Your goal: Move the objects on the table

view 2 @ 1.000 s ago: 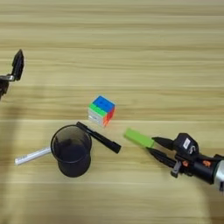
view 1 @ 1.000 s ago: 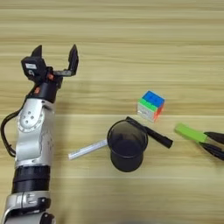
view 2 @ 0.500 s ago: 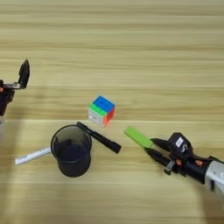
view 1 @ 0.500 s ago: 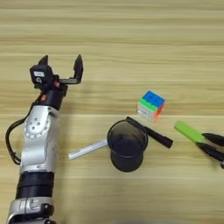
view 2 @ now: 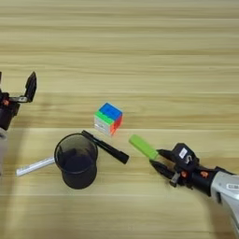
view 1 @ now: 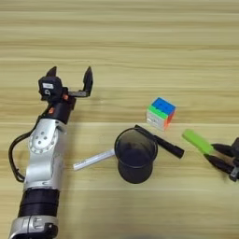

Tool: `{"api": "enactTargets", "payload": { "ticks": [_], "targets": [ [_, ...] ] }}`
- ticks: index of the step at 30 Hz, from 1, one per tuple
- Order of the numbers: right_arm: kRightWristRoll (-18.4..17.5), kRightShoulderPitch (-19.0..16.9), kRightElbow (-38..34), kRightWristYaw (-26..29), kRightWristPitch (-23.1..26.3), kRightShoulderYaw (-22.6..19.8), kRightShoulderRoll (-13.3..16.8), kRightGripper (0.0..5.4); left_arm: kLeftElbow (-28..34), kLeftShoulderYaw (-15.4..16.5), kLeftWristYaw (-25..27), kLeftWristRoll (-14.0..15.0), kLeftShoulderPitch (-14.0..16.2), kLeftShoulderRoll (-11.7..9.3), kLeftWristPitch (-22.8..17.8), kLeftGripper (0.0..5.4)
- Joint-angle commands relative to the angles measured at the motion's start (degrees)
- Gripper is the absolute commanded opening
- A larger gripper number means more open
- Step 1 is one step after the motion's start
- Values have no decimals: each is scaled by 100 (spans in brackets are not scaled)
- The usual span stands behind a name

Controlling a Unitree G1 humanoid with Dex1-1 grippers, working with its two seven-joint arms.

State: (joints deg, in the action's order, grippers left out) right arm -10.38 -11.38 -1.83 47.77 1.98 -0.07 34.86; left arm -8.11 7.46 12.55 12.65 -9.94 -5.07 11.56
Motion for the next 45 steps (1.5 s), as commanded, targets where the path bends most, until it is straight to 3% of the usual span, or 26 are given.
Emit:
{"api": "enactTargets", "payload": {
  "ticks": [1, 11, 17, 23, 29, 38, 45],
  "targets": [
    [-12, 42, -55, -30, -2, -34, 9, 231, -107, -48, -6, -75, 9, 27, 34, 540],
    [-510, 240, -601, -62, -411, -300, -274, 365, -205, -93, 2, -135, -7, 17, 99, 540],
    [-838, 474, -948, -232, -261, -302, -518, 437, -220, -108, -74, -259, 21, -10, 143, 540],
    [-816, 933, -925, -413, -72, -117, -724, 534, -196, -133, -242, -462, 95, -24, 110, 540],
    [-624, 1545, -484, -674, 174, 119, -959, 538, -215, -168, -413, -697, 200, -19, 192, 540],
    [-454, 2008, 1, -828, 597, 452, -1237, 538, -390, -242, -514, -828, 180, 18, 353, 540],
    [-296, 2224, 275, -720, 824, 744, -1278, 538, -430, -252, -525, -816, 168, 41, 397, 540]
  ]
}}
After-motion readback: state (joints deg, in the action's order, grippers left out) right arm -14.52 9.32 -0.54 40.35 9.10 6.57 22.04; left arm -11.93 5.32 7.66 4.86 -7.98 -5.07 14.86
